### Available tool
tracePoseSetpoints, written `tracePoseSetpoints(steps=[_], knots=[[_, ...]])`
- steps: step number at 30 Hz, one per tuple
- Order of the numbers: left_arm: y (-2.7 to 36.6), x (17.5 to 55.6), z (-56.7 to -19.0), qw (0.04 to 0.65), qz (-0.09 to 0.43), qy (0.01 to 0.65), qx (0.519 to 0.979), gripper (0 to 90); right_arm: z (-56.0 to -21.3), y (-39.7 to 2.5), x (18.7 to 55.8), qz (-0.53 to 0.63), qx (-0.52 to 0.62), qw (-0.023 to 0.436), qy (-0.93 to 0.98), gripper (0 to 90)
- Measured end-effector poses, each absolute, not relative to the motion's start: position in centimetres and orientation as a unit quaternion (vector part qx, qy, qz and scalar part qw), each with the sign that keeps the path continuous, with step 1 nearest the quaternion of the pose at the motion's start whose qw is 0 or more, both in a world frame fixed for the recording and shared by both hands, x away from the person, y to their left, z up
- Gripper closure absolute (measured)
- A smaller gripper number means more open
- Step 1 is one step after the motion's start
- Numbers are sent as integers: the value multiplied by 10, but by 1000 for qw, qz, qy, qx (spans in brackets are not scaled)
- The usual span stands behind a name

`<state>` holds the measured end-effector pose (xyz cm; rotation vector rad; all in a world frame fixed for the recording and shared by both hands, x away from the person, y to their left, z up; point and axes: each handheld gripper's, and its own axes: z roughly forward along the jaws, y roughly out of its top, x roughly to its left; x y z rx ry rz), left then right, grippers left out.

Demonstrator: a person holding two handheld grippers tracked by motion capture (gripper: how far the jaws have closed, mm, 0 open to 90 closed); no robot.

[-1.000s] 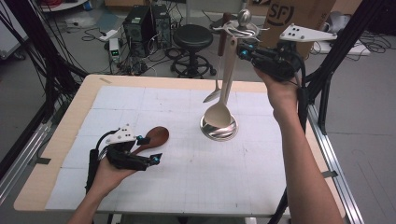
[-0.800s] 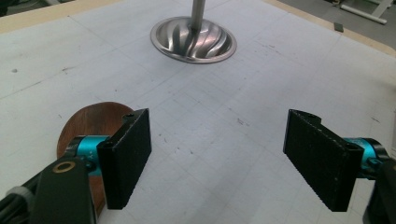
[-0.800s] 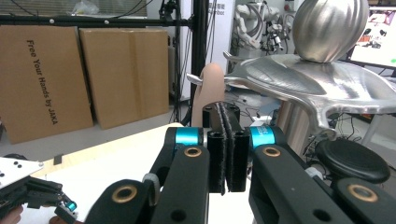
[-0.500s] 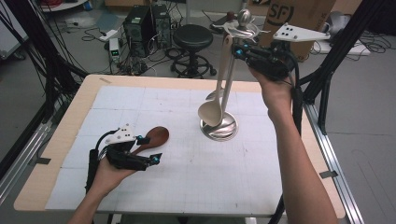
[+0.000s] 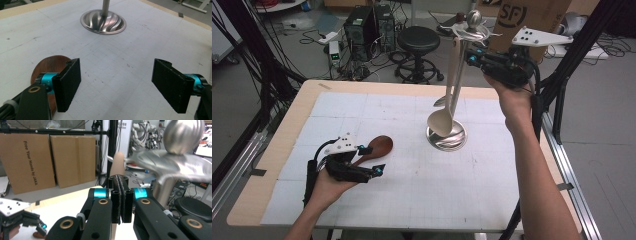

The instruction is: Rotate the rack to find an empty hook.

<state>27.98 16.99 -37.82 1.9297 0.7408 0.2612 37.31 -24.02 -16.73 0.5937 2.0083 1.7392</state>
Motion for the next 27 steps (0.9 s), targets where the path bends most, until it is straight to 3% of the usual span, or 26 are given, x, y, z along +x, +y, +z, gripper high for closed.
tracePoseSetpoints(steps=[15,27], knots=[[170,280,-379,504,107,307,800,241,-165,-281,369,636,234,224,701,893],[170,280,-378,506,108,309,798,241,-157,-276,369,632,231,232,702,893]])
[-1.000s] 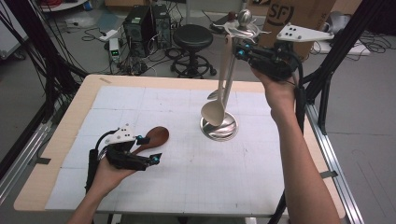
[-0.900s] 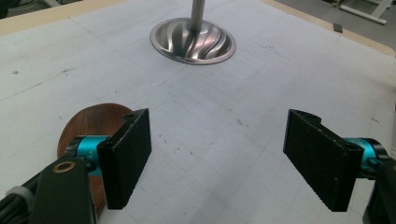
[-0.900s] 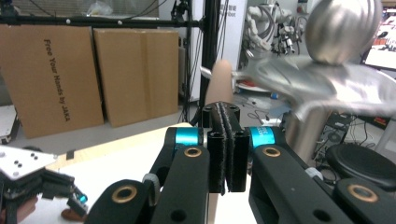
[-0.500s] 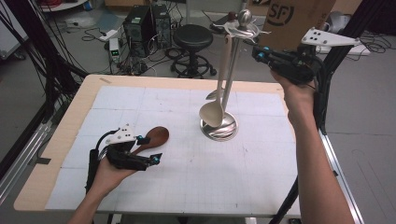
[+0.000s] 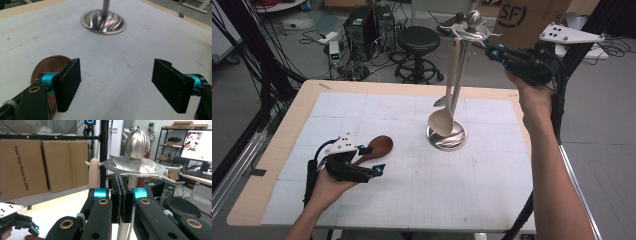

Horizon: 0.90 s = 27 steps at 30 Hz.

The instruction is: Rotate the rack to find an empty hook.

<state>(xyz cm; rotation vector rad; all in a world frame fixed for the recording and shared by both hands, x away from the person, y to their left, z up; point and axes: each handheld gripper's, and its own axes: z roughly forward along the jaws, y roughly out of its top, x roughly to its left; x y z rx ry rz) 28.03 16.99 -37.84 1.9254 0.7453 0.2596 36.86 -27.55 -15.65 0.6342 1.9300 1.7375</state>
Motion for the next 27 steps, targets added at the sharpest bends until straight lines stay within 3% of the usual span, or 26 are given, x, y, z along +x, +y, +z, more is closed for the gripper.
tracePoseSetpoints(steps=[27], knots=[[171,280,-377,506,112,306,799,241,-155,-239,371,630,204,222,715,893]])
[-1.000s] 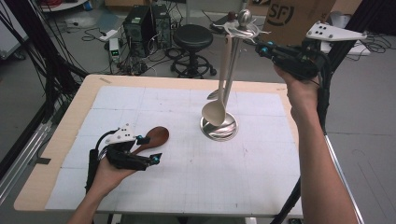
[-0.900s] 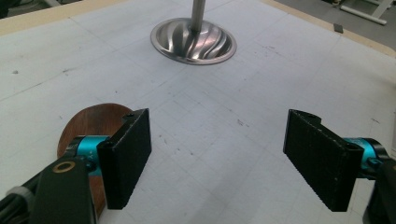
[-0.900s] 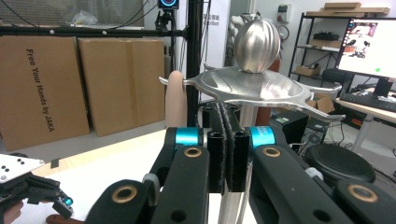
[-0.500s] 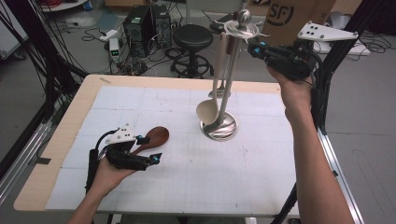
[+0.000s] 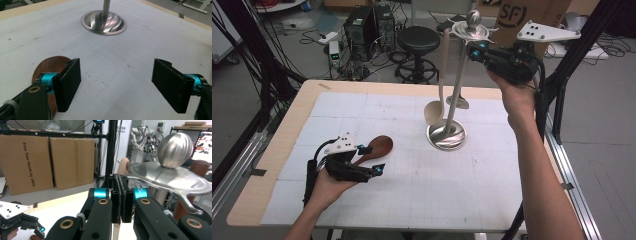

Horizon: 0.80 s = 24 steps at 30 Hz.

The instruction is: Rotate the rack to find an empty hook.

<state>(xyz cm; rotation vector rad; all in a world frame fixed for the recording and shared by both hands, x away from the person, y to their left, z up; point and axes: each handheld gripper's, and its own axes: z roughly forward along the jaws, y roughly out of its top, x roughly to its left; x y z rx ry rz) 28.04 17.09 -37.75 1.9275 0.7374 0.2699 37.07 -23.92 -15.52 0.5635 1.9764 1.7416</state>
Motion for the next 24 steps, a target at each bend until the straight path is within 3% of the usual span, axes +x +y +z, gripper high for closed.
tracePoseSetpoints(steps=[6,14,24], knots=[[171,281,-378,505,115,308,798,238,-156,-240,369,631,206,219,715,892],[173,281,-378,504,123,311,796,222,-168,-247,362,632,214,209,715,800],[181,284,-380,495,132,319,798,200,-207,-247,347,619,220,182,731,575]])
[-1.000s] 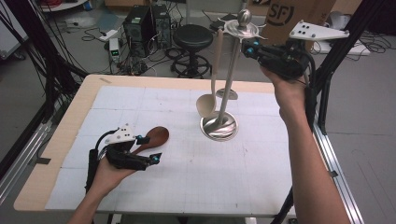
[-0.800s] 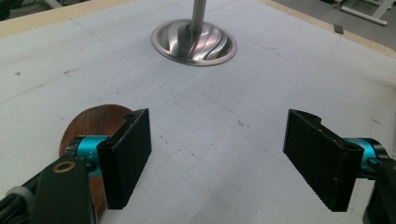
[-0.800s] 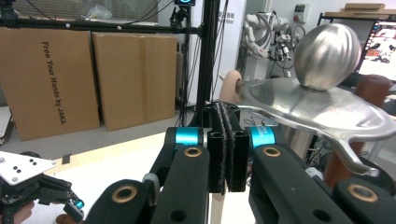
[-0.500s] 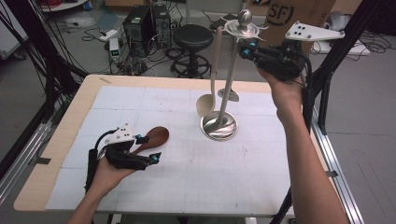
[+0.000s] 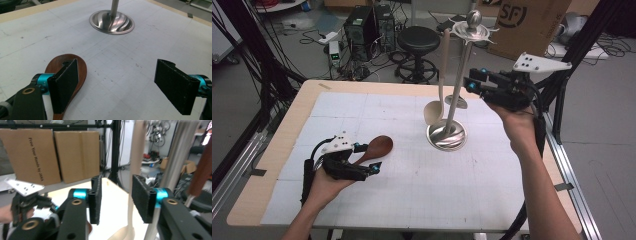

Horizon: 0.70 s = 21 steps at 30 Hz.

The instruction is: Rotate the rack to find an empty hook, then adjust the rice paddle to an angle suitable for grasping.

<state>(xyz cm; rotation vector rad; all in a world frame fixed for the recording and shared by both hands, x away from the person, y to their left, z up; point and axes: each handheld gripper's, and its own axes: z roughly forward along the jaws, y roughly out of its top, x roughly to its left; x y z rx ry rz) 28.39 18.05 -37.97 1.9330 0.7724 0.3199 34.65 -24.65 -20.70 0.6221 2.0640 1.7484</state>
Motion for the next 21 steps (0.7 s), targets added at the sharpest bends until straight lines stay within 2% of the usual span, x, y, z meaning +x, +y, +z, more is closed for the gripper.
tracePoseSetpoints(steps=[9,21], knots=[[187,286,-383,490,141,333,793,193,-254,-243,332,601,228,150,751,469],[198,287,-387,484,146,346,791,191,-301,-251,313,590,248,131,757,431]])
